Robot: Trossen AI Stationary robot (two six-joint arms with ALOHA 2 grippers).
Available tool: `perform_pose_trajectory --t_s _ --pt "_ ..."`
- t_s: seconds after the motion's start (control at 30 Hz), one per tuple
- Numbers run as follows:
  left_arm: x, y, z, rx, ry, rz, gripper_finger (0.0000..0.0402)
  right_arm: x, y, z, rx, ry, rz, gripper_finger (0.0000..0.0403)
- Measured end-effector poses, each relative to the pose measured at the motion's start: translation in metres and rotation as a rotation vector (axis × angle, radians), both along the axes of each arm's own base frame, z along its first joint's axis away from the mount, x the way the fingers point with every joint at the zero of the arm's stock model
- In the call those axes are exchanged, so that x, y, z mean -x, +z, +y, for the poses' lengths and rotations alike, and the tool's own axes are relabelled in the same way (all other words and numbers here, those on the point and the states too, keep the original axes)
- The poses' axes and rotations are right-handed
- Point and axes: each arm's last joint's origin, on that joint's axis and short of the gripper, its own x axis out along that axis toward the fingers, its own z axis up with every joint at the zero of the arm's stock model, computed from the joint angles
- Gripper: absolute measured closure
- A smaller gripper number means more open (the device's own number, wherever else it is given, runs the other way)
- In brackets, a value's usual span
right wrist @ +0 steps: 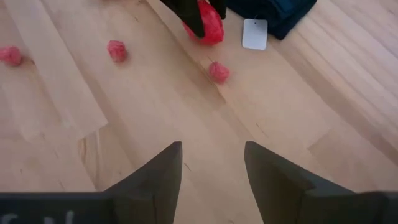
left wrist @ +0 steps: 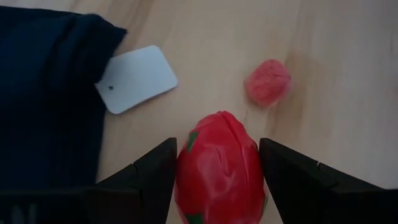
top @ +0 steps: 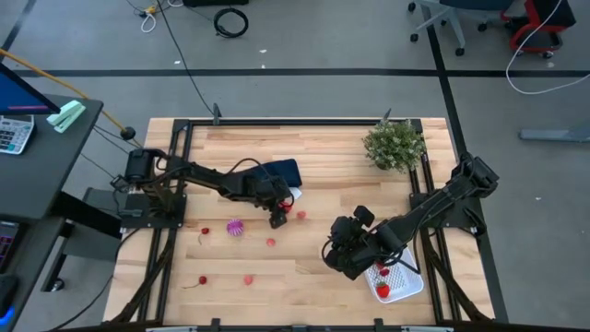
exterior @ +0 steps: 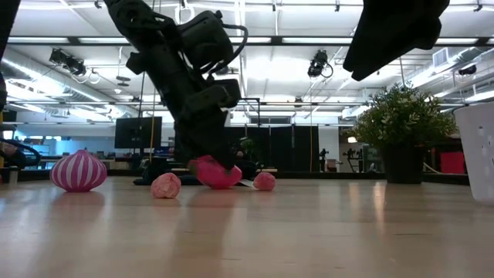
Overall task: Pick and placing Produce into tupperware
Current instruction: Put the dragon fruit into the white bin
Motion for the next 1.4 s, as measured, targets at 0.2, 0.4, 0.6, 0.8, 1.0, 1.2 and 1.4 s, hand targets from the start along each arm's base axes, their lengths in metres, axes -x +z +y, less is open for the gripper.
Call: perform_pose_trajectory --t_s 0.2,0.4,0.6,0.8,1.0,1.2,1.4 --pt "-0.002 0.005 -0.003 0.007 -0.014 0.007 0.017 0.0 0.0 0.0 0.0 0.0 0.0 0.022" --pt "-0.006 0.01 -0.004 0.008 -0.016 -0.014 0.017 0.0 0.0 0.0 0.0 0.0 0.0 0.022" --pt "-0.004 0.009 -0.013 0.006 -0.041 0.015 0.017 0.0 0.0 0.0 0.0 0.0 0.0 0.022" --pt "-0.006 0.011 -0.021 0.008 -0.065 -0.02 0.017 0.001 0.001 0.0 -0.006 0.007 0.005 0.022" --pt "-0.016 0.022 -0.031 0.012 -0.091 -0.124 0.017 0.018 0.029 -0.004 -0.193 -0.035 -0.048 0.022" --pt "-0.042 0.063 -0.05 0.02 -0.144 -0.382 0.017 0.046 0.047 0.018 -0.247 0.004 -0.127 0.022" --pt "-0.059 0.112 -0.075 0.013 -0.225 -0.641 0.017 0.077 0.052 0.044 -0.255 0.131 -0.116 0.022"
